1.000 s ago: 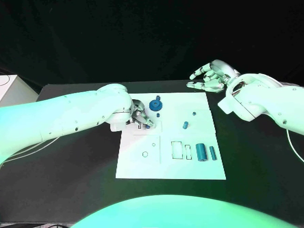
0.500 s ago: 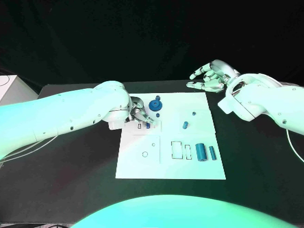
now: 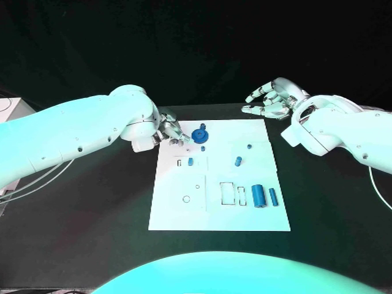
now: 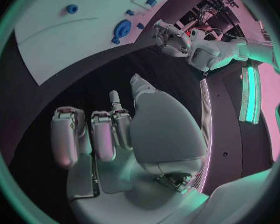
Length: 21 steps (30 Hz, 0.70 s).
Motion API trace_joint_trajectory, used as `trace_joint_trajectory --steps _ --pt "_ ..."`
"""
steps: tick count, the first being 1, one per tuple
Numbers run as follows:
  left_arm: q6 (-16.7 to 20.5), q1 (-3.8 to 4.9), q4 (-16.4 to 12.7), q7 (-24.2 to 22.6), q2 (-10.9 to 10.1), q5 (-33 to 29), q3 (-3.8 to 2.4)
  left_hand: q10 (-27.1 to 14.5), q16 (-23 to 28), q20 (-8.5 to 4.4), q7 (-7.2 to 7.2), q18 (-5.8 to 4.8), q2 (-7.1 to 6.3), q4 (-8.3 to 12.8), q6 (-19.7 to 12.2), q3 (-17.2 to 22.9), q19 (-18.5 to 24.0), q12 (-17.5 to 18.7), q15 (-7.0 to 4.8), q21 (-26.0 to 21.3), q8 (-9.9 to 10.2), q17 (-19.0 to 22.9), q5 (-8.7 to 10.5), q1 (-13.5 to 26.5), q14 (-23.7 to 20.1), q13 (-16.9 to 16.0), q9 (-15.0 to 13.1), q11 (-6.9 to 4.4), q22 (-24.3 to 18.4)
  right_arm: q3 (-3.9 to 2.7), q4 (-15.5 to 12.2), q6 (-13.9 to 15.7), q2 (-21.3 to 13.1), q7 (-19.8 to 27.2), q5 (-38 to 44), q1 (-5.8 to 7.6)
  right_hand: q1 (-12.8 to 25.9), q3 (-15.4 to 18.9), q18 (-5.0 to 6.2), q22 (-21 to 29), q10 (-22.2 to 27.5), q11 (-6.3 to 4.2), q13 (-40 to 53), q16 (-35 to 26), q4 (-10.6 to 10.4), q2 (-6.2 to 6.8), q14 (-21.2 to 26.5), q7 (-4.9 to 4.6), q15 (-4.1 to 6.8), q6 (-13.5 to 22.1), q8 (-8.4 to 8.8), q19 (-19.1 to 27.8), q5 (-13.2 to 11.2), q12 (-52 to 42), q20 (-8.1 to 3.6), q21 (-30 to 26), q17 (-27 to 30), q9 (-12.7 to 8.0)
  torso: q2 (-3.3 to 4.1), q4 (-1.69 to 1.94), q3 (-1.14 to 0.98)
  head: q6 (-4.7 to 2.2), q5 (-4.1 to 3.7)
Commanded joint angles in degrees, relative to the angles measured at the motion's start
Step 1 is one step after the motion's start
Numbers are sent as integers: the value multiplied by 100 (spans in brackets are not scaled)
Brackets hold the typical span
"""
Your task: Assemble the parts on the task board
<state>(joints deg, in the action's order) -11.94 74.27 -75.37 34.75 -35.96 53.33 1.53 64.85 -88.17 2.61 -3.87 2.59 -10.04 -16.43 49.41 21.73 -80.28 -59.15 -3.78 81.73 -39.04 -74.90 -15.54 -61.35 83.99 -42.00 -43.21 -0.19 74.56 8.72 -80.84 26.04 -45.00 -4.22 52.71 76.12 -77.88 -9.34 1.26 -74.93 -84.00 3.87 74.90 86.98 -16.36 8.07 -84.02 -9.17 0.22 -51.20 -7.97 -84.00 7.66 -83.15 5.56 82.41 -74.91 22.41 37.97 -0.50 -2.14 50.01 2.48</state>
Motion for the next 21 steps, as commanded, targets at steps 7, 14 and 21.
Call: trace_joint_trajectory --steps 7,14,21 --pt "-119 232 714 -430 64 -289 -83 -142 48 110 -193 121 49 4 -355 -47 81 -18 164 -68 364 -1142 -43 -297 461 91 235 164 -76 -1 39 17 5 101 -27 -6 56 -6 67 -961 -68 52 976 -34 -26 -4 -410 -11 -23 32 -37 -252 17 48 31 -33 -780 3 29 -1 -2 -81 31" --pt "-199 259 1098 -446 254 -153 -89 -63 21 125 -209 106 62 -17 -351 -72 32 -119 179 -29 401 -1183 -35 -275 478 -18 275 180 -6 -1 37 16 16 99 -29 -6 53 -10 69 -955 -62 52 969 -38 -22 -6 -407 -11 -23 31 -39 -249 20 57 31 -42 -770 3 31 0 7 -110 67" --pt "-426 258 1583 -416 541 -91 -62 -40 6 134 -215 101 69 -23 -337 -100 15 -158 187 -15 420 -1205 -22 -240 488 -51 300 188 18 -1 19 12 24 98 -29 -5 53 -10 69 -955 -62 52 969 -38 -22 -6 -407 -11 -23 31 -39 -249 20 57 31 -42 -770 3 40 -11 6 -107 97"
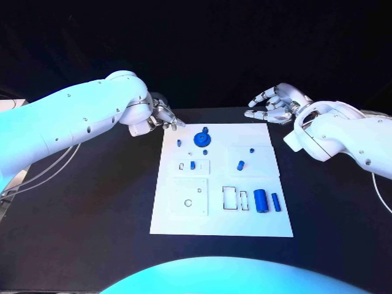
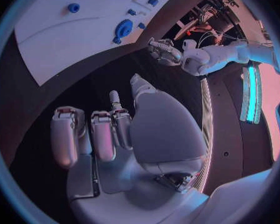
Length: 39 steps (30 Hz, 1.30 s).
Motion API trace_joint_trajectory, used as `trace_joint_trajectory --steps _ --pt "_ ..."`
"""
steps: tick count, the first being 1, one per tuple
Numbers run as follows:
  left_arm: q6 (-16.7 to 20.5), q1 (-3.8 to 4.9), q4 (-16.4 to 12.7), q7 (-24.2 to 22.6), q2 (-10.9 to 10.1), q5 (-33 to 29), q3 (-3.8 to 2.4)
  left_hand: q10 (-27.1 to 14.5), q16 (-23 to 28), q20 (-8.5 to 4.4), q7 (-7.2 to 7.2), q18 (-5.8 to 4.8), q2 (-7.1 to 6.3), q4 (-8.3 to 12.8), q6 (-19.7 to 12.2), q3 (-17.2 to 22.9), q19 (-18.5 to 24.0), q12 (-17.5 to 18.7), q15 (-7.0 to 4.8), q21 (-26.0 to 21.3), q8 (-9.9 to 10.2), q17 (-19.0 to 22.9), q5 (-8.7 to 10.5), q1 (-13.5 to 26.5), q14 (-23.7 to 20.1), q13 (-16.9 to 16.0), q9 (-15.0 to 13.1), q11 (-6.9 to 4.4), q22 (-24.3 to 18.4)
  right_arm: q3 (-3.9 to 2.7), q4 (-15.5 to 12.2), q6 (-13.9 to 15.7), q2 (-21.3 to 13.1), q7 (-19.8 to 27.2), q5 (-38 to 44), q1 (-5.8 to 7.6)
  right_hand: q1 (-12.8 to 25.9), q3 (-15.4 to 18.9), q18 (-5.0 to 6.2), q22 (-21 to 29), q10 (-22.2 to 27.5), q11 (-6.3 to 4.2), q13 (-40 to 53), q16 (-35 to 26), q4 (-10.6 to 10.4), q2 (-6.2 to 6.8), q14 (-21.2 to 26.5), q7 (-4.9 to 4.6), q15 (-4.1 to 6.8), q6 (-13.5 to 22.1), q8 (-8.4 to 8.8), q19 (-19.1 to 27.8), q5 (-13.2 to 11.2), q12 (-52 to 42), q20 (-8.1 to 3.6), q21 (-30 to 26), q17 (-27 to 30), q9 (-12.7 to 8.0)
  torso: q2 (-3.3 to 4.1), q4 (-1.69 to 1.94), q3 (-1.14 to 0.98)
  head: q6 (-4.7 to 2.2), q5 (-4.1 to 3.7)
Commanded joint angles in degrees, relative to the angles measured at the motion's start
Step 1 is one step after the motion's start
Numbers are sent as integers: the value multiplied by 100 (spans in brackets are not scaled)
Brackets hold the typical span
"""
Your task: Assemble the parts on the task board
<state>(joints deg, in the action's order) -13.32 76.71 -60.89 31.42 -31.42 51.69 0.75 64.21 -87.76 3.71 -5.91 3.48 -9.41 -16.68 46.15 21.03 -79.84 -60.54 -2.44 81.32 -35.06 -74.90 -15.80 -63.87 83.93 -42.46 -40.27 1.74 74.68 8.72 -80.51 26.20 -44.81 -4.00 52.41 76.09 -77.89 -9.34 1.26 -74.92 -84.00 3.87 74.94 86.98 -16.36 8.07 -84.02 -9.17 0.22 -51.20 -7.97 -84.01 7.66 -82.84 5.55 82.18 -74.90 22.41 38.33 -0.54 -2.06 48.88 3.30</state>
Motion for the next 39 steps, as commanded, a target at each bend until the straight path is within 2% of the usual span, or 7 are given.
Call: trace_joint_trajectory --steps 1,11,18,22,39 --pt "-327 11 207 -80 128 76 28 24 -36 23 -12 11 6 1 -11 -29 -29 -20 53 26 21 -1205 4 12 493 -5 6 -5 5 -1 -18 -3 5 76 2 -2 53 -10 69 -956 -62 52 965 -38 -22 -6 -407 -11 -23 32 -39 -249 20 26 31 -19 -771 4 3 -8 -3 14 15" --pt "-537 -57 770 -188 449 158 140 2 -37 33 -20 14 -30 6 -5 -87 -25 -31 64 23 52 -1205 22 46 493 8 41 5 1 -1 -34 1 7 76 6 -2 53 -10 69 -956 -62 52 965 -38 -22 -6 -407 -11 -23 32 -39 -249 20 26 31 -19 -771 4 20 -13 1 4 19" --pt "-517 -111 989 -250 568 185 173 -14 -40 41 -25 13 -53 0 4 -146 -26 -42 72 24 70 -1209 30 94 494 14 66 12 5 -1 -44 2 8 76 7 -1 53 -10 69 -956 -62 52 965 -38 -22 -6 -407 -11 -23 32 -39 -249 20 26 31 -19 -771 4 12 -9 2 26 8" --pt "-543 -129 1049 -292 600 188 183 -10 -43 42 -25 13 -55 -1 8 -158 -28 -52 73 26 72 -1215 30 104 496 5 71 13 9 -1 -52 1 7 76 8 -1 53 -10 69 -956 -62 52 965 -38 -22 -6 -407 -11 -23 32 -39 -249 20 26 31 -19 -771 4 6 -6 -4 39 1" --pt "-792 -235 1204 -359 703 159 277 -11 -50 49 -17 11 -35 15 41 -185 -32 -74 73 31 78 -1224 29 92 499 -1 92 8 19 -1 -58 -5 16 77 10 -1 53 -10 69 -956 -62 52 965 -38 -22 -6 -407 -11 -23 32 -39 -249 20 26 31 -19 -771 4 3 -2 -2 56 -15"
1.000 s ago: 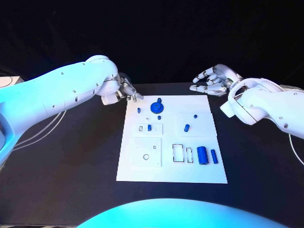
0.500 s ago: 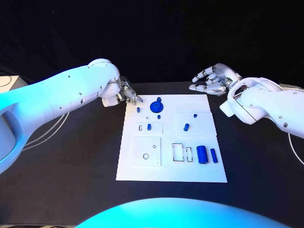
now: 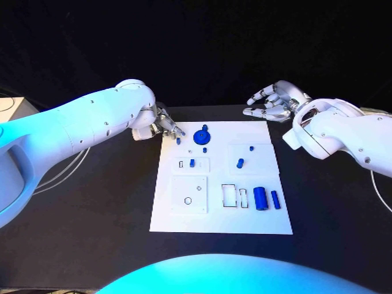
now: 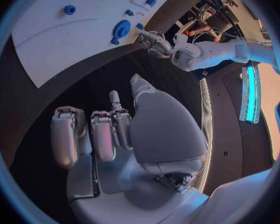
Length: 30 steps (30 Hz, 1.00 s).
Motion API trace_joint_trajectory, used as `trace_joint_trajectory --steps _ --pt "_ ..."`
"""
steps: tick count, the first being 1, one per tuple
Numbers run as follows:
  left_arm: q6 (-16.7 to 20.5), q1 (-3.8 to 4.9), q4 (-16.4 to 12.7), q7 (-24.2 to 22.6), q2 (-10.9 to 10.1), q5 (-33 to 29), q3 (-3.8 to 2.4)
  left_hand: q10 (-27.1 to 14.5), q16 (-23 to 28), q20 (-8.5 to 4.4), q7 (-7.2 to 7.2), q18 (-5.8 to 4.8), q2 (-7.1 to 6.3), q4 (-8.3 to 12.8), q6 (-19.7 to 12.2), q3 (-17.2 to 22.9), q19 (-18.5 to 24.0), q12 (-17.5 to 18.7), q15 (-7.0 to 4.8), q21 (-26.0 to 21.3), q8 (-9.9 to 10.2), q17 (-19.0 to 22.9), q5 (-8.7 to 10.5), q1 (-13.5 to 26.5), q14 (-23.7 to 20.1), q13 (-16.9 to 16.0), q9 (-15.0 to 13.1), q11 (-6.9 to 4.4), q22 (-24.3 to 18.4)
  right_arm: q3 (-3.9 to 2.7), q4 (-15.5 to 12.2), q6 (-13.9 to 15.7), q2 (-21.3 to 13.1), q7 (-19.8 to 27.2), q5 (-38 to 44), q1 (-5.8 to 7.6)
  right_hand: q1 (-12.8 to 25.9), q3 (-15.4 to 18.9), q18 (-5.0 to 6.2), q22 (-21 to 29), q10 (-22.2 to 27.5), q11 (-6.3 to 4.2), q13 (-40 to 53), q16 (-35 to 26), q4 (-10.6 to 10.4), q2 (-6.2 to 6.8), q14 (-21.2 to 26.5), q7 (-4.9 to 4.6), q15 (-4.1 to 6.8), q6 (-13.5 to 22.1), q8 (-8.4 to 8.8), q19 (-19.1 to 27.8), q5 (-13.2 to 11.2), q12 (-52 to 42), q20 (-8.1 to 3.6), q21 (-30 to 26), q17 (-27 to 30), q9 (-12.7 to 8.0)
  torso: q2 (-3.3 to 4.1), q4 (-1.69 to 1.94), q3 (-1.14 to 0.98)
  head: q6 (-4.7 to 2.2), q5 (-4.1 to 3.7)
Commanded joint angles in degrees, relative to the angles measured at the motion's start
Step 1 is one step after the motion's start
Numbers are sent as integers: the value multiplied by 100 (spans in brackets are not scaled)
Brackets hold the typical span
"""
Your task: Assemble the parts on the task board
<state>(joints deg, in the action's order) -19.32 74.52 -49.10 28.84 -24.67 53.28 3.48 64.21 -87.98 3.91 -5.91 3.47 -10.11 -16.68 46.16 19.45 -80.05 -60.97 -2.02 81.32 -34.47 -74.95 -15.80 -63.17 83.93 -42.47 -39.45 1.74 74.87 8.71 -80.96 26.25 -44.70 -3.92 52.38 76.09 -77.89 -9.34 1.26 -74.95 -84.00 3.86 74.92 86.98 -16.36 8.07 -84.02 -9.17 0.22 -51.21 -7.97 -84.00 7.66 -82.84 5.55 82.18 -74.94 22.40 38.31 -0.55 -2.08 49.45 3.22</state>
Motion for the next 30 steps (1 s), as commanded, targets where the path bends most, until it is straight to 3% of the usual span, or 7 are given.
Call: trace_joint_trajectory --steps 1,17,23,30 --pt "-193 -22 36 -103 34 0 8 -15 -27 29 -17 11 44 17 44 -26 -14 -29 30 34 21 -1218 27 13 498 7 13 7 6 0 -14 -11 5 69 13 -2 53 -10 69 -954 -62 52 968 -38 -22 -7 -407 -11 -23 32 -39 -249 20 26 31 -19 -767 4 4 -1 0 -2 -7" --pt "-194 -51 79 -141 53 -29 21 -14 -31 31 -13 11 110 30 68 -9 -15 -53 27 36 39 -1223 17 -69 500 -2 42 2 12 0 -29 -12 2 63 15 -2 52 -22 69 -953 -64 51 969 -42 -18 -16 -407 -10 -23 38 -51 -248 31 23 31 -22 -768 5 -1 2 -3 30 -12" --pt "-210 -52 79 -162 57 -46 22 0 -42 28 11 9 210 59 140 52 -19 -90 12 42 46 -1239 15 -261 506 -15 80 -19 26 0 -27 -16 5 57 16 -2 52 -22 69 -953 -64 51 969 -42 -18 -16 -407 -10 -23 38 -51 -248 31 23 31 -22 -768 5 0 -1 -6 41 0" --pt "-175 -52 83 -196 50 -109 23 -5 -45 -1 65 8 421 206 205 362 -22 -101 -30 48 53 -1242 20 -714 507 17 129 -69 43 -1 -20 -22 10 54 16 -2 55 -28 69 -952 -64 51 967 -43 -19 -22 -407 -10 -22 40 -57 -248 33 24 30 -25 -768 6 1 3 -4 55 -2"
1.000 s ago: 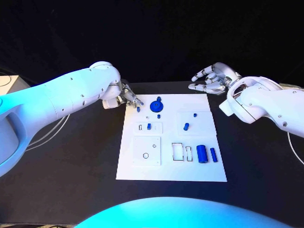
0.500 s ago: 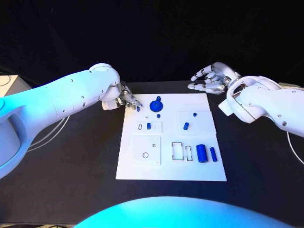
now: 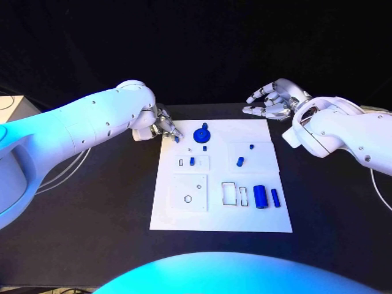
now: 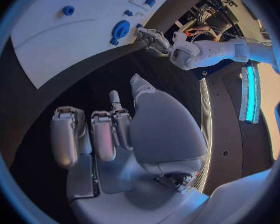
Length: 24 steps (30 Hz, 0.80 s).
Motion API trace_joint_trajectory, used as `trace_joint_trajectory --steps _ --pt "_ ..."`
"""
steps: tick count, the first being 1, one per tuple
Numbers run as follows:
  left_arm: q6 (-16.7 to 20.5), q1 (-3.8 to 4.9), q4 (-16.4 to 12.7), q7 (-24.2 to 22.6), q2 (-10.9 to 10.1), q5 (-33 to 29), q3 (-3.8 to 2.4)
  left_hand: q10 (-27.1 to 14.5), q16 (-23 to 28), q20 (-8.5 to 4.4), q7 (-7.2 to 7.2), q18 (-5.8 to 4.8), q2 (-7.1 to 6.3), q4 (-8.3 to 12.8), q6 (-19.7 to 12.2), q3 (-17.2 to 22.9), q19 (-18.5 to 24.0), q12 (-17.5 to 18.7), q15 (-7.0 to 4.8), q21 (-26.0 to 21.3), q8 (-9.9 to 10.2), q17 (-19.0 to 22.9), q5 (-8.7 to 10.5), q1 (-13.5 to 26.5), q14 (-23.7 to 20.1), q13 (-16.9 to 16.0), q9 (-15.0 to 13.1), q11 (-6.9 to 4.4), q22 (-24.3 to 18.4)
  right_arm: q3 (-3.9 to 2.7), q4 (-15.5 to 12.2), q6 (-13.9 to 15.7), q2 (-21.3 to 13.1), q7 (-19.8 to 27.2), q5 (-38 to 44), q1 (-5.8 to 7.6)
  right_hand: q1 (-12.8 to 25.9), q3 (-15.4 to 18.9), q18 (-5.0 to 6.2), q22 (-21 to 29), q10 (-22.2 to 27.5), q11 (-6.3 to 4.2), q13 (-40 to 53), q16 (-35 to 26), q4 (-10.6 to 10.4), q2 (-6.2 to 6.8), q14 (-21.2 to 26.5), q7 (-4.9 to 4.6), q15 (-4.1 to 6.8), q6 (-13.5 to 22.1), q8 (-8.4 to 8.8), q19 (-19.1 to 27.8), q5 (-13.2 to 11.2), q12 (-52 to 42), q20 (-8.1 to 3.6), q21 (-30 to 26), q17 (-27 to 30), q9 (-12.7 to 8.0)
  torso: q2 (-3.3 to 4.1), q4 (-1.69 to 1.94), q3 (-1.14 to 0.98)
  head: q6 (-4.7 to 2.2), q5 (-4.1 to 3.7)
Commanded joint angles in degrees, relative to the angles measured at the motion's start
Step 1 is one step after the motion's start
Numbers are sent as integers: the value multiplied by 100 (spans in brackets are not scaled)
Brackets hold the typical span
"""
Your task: Assemble the parts on the task board
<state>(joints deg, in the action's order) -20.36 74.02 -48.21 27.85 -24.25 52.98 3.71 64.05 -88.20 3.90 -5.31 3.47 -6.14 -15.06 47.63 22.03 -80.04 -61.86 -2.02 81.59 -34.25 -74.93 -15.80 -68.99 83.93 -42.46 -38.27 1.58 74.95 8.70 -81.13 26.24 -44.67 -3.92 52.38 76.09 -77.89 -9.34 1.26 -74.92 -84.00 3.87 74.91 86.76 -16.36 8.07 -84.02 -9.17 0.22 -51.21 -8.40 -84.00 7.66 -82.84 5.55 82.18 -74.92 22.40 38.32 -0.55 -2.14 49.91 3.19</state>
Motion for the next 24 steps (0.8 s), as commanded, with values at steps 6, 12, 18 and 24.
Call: trace_joint_trajectory --steps 6,12,18,24 --pt "-26 -2 -27 -130 -10 -154 1 54 -32 -54 31 2 33 600 54 1117 -39 15 -82 35 -147 -1256 13 -593 514 69 -95 -120 73 0 3 -26 13 55 16 -2 58 -30 70 -954 -64 51 968 -22 -20 -27 -407 -10 -22 40 -15 -248 34 24 30 -27 -769 7 1 -1 1 9 4" --pt "117 -2 -116 -144 -74 -186 0 252 -53 -47 49 -13 -126 1031 21 2105 -83 -119 -83 76 -445 -1288 6 -195 527 -57 -340 -110 151 0 9 -27 16 59 17 -2 58 -30 70 -954 -64 51 968 -22 -20 -27 -407 -10 -22 40 -15 -248 34 24 30 -27 -769 7 -3 -4 -3 9 5" --pt "374 -1 -373 -78 -253 -353 -10 490 -103 -81 90 -51 -224 1291 108 2513 -203 -308 -126 174 -552 -1374 -53 78 562 -297 -411 -155 317 0 15 -26 11 60 17 -2 58 -30 70 -954 -64 51 968 -22 -20 -27 -407 -10 -22 40 -15 -248 34 24 30 -27 -769 7 -11 9 -6 9 11" --pt "581 3 -782 50 -493 -613 -28 669 -107 -110 129 -74 -311 1423 191 2718 -275 -457 -160 232 -606 -1381 -185 291 566 -513 -436 -193 415 1 20 -27 3 58 17 -2 68 -32 71 -949 -61 51 965 -26 -23 -32 -405 -10 -22 39 -21 -245 36 27 30 -34 -761 7 -27 14 -5 9 21"
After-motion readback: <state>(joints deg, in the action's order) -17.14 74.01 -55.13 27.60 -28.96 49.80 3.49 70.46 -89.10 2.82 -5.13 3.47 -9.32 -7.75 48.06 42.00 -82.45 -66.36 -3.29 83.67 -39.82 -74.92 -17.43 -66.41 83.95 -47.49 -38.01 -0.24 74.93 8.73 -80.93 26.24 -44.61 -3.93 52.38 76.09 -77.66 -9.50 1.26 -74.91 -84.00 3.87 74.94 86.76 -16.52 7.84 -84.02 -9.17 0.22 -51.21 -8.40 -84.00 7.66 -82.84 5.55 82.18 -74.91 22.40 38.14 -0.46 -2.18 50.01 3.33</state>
